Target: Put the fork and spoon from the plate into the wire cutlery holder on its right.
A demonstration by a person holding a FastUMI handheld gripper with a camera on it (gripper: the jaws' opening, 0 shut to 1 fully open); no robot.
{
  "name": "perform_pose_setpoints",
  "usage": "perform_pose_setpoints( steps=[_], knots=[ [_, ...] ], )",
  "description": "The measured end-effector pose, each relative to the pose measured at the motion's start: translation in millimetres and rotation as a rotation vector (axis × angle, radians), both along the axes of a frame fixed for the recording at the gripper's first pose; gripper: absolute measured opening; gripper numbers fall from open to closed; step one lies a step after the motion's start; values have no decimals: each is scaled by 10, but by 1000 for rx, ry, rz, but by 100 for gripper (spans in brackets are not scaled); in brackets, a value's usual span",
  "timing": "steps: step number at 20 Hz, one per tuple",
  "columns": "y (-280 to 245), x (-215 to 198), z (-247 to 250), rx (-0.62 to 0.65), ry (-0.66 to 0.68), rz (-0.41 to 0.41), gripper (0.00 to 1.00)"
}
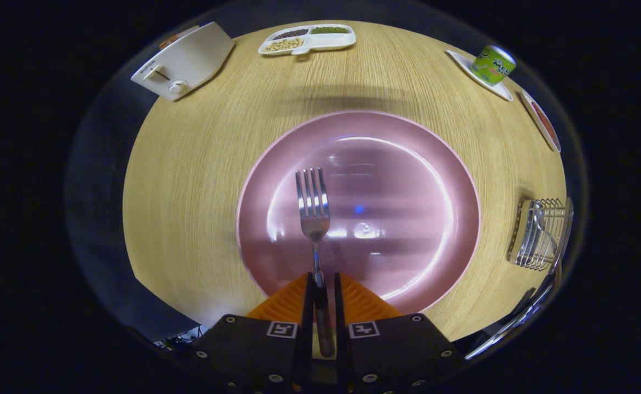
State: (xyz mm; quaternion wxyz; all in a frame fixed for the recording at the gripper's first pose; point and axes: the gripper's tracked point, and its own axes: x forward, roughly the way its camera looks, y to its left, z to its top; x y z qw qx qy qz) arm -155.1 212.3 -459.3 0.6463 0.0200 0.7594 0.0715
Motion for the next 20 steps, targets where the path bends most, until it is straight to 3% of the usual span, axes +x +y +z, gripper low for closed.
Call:
perform_pose_setpoints(
  steps=[4, 8, 14, 20],
  knots=[
    [0, 55, 44, 37, -33, 2, 7],
    [-75, 192, 207, 87, -105, 7, 3],
    [-719, 363, 720, 56, -198, -48, 3],
    [-1731, 442, 1129, -57, -269, -121, 4]
  ],
)
